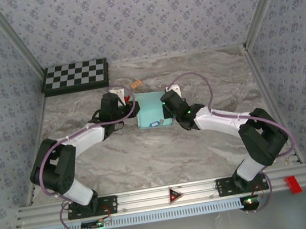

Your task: Fold the paper box

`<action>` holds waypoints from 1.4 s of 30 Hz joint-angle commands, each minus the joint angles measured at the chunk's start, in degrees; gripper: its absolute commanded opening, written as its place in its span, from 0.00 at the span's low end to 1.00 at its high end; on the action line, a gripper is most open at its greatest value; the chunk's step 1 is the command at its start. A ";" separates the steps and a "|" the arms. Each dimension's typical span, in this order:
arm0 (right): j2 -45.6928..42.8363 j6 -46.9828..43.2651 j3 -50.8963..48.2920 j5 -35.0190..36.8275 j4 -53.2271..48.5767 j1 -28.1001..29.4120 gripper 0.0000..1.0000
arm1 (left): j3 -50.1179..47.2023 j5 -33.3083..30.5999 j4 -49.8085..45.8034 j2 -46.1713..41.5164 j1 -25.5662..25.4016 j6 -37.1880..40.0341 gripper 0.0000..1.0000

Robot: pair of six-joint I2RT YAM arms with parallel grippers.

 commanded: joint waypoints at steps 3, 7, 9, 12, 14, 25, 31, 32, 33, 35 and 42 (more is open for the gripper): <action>0.83 2.08 -0.20 2.04 2.49 0.66 0.05 | -0.45 -0.65 1.04 0.74 -0.56 -1.86 0.21; 0.94 2.34 -0.84 2.13 3.84 0.99 0.04 | -1.08 -1.80 1.60 0.74 -1.14 -1.25 0.23; 0.80 2.57 -1.42 2.22 4.65 1.13 0.04 | -1.73 -2.25 2.47 0.75 -1.35 -1.24 0.24; 0.50 2.83 -2.48 2.55 5.86 1.31 0.04 | -2.56 -3.16 3.45 0.66 -1.82 -1.18 0.25; 0.32 3.07 -3.16 2.82 6.56 1.55 0.04 | -2.89 -4.11 3.76 0.57 -2.26 -0.98 0.25; -0.09 4.75 -5.33 3.89 8.47 2.00 0.03 | -3.89 -7.73 5.14 -0.28 -4.05 -2.03 0.28; -0.29 6.37 -7.20 4.89 10.70 2.14 0.02 | -4.62 -9.93 5.67 -0.43 -4.92 -3.65 0.29; -0.34 6.63 -7.49 5.23 11.03 2.20 0.02 | -4.85 -10.18 5.87 -0.66 -5.06 -4.00 0.29; -0.41 6.81 -7.79 5.39 11.36 2.22 0.02 | -4.98 -10.53 5.99 -0.76 -5.17 -4.28 0.29; -0.71 6.99 -8.39 5.81 11.93 2.37 0.02 | -5.31 -11.35 5.92 -1.14 -5.43 -4.78 0.30; -1.20 7.13 -8.61 7.36 11.80 3.05 0.01 | -6.00 -12.64 6.10 -1.87 -5.81 -6.72 0.32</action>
